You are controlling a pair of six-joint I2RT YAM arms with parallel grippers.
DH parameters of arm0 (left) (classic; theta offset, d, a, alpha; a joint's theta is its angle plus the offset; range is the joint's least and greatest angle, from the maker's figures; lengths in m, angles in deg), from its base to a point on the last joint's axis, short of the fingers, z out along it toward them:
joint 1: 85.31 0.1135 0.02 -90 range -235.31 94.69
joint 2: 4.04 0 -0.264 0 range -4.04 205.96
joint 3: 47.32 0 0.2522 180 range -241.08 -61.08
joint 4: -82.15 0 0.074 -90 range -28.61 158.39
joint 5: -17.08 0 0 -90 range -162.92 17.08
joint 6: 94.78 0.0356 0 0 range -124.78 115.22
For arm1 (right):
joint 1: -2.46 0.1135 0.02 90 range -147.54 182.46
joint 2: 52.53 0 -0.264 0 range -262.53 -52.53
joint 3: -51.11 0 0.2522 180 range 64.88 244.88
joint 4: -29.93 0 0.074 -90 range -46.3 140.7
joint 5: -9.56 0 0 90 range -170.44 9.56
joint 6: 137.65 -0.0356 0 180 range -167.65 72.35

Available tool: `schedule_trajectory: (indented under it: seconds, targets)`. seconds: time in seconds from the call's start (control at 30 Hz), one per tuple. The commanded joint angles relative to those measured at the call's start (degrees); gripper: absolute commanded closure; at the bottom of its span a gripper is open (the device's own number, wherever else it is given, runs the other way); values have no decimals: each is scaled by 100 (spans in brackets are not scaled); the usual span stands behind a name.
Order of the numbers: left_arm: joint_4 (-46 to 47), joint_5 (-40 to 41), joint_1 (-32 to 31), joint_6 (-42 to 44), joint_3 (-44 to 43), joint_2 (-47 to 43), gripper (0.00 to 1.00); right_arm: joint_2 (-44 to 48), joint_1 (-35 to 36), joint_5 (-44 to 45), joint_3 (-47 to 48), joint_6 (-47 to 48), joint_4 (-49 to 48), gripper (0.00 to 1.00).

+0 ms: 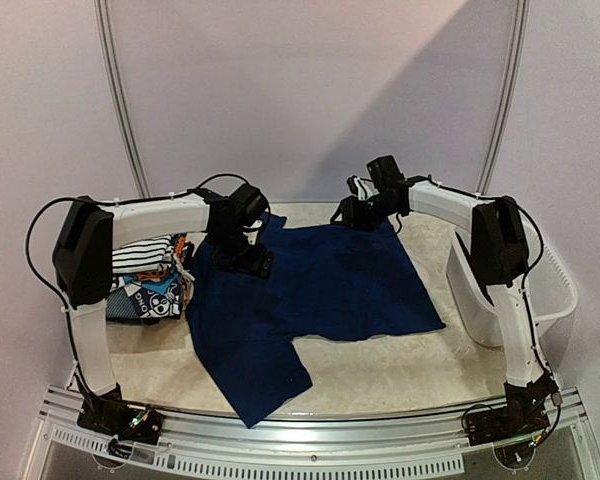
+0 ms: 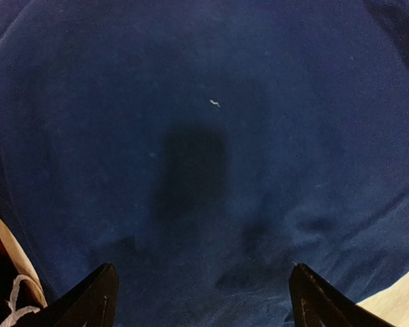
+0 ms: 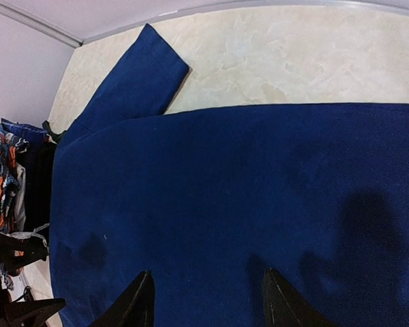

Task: Fold and stack the mixed laundry pile
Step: Flatten out the crumpled T-shirt at the center of the board.

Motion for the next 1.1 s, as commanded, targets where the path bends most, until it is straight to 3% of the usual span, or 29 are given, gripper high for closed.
schedule_trajectory:
  seconds: [0.0,0.13,0.47,0.83,1.07]
  targets:
    - [111,338,76,-590,24,-118,12,-695,-116,-401,536,-389,-154,49]
    - [128,382,101,-827,-76,97,12,-1070,-294,-503,720,-872,-223,54]
    - [-295,114,16,-573,-1272,1384,13,-1251,-732,-542,385,-958,353,62]
    - [-483,-412,-309,-254,-2163,2307,15,-817,-1176,-312,-773,-861,570,69]
    - [-521,-844,-599,128,-2325,2441,16,-320,-1465,478,-1658,-862,784,70]
